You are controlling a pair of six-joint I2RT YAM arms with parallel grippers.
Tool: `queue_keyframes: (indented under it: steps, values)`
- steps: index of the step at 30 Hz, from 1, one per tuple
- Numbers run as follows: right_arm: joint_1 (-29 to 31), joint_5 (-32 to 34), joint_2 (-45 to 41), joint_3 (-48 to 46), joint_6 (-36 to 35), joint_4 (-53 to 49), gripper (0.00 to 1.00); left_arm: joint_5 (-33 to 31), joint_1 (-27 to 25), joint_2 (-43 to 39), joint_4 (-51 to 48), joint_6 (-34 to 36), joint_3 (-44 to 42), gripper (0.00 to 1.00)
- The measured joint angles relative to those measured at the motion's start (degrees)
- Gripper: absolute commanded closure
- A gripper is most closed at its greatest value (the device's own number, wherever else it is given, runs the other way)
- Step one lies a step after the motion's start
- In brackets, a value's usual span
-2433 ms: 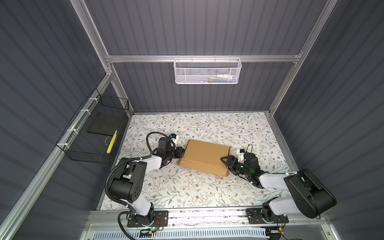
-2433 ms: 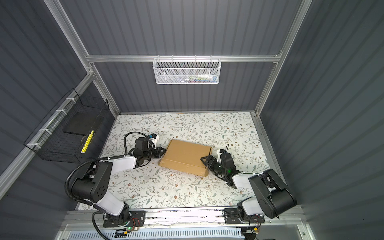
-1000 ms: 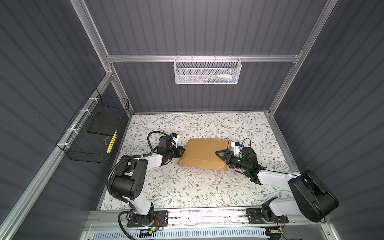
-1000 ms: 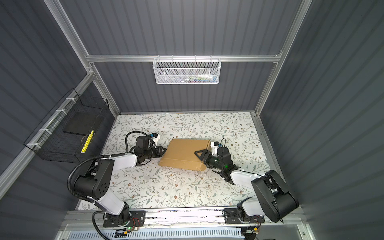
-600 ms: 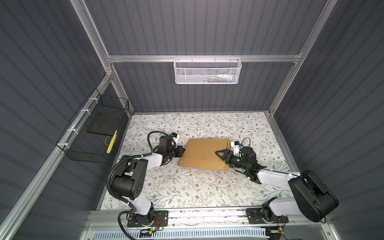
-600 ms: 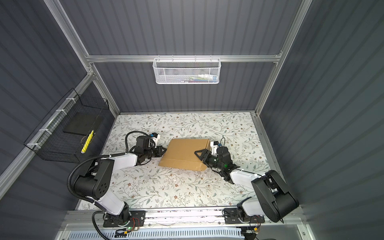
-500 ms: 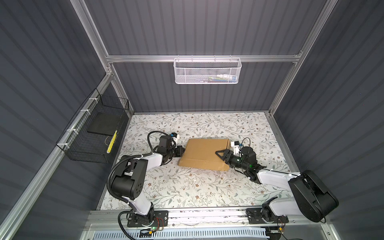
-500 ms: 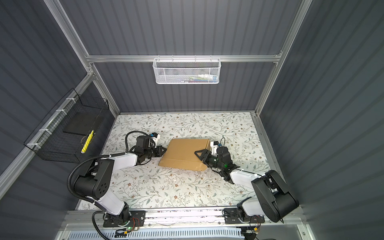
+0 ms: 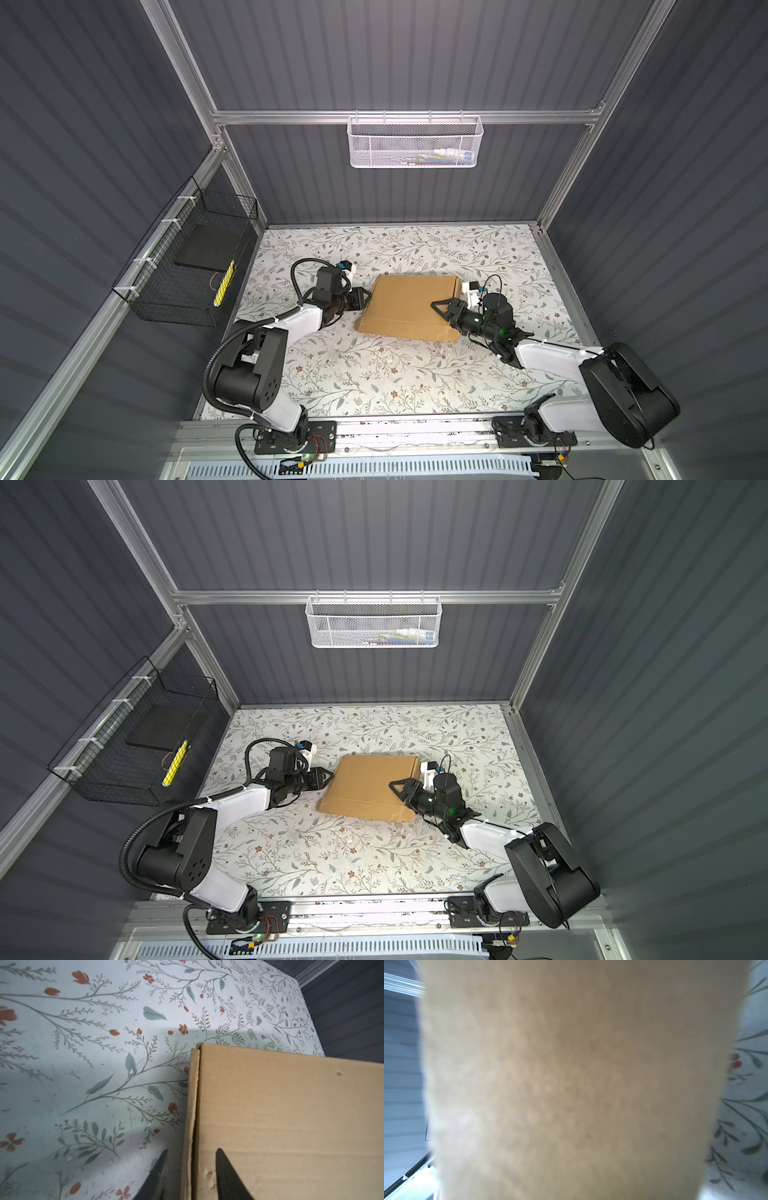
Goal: Fold the paper box
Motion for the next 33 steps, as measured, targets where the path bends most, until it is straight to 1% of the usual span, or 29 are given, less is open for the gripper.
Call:
queue_keyframes:
  steps: [4, 8, 16, 22, 27, 30, 33]
  values:
    - [-0.2, 0.0, -0.9, 0.0, -0.8, -0.1, 0.45, 0.1, 1.1, -3.8, -0.9, -0.4, 1.1, 0.53]
    - [-1.0, -0.5, -2.9, 0.0, -2.0, -1.4, 0.46, 1.8, 3.0, -5.8, -1.0, -1.3, 1.9, 0.49]
    - [-3.0, -1.9, -8.1, 1.5, -5.6, -8.2, 0.46, 7.1, 3.9, -5.8, -0.7, -3.8, 1.9, 0.46]
    - [-5.2, -3.7, -10.5, 2.2, -8.1, -12.2, 0.46, 11.2, 3.9, -5.8, 2.5, -5.8, 1.6, 0.45]
    - [-6.8, -5.1, -10.8, 2.2, -9.7, -14.4, 0.47, 13.2, 3.9, -5.8, 4.9, -6.7, 0.0, 0.41]
    - [-7.1, -5.7, -10.7, 2.2, -10.2, -15.0, 0.48, 14.1, 3.9, -5.9, 5.8, -7.0, -1.0, 0.35]
    - [-7.3, -6.5, -10.6, 2.2, -10.6, -15.3, 0.48, 14.6, 3.9, -5.9, 6.3, -7.5, -1.6, 0.33]
